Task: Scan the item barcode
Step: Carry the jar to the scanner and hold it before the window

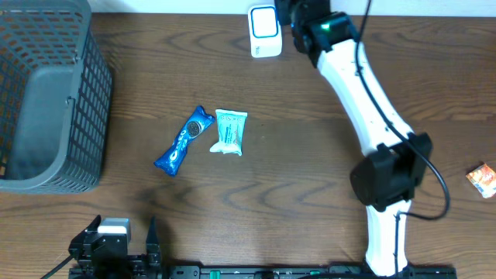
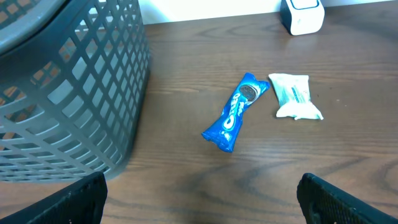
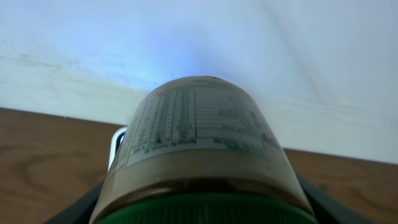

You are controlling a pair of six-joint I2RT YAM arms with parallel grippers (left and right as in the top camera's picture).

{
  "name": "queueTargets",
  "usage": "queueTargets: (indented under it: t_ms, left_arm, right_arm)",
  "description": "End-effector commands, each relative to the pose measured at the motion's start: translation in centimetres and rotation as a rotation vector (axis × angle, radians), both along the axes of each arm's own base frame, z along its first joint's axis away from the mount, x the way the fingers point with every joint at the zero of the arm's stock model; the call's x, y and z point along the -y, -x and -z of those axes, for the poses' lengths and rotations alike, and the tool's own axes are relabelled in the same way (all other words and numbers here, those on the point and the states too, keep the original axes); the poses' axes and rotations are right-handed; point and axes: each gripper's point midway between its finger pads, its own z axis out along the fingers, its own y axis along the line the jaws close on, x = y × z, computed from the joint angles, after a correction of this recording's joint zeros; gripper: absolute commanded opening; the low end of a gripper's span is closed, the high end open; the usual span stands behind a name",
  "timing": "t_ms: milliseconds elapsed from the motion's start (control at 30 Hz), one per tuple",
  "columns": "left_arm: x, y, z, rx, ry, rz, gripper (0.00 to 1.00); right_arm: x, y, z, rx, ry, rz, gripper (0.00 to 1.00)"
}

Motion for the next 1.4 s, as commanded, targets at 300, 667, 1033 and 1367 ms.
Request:
queueTargets:
  t_ms: [300, 667, 1033, 1367]
  left_arm:
    - [0.2, 0.1, 0.0, 0.004, -0.003, 0.012, 0.98]
    - [0.2, 0.1, 0.0, 0.004, -0.003, 0.012, 0.98]
    - [0.2, 0.1, 0.0, 0.005, -0.003, 0.012, 0.98]
    - [0.2, 0.1, 0.0, 0.004, -0.003, 0.012, 0.98]
  right_arm:
    - [-4.1, -6.1, 6.6, 0.172, -0.027, -0.019, 0.31]
    - [-5.8, -6.8, 11.1, 0.211, 0.059, 0.016, 0.27]
    - [-5.1, -5.5, 9.5, 0.19, 0.149, 0.077, 0.27]
    - [3.4, -0.5, 3.0, 0.03, 0.309, 0.287, 0.27]
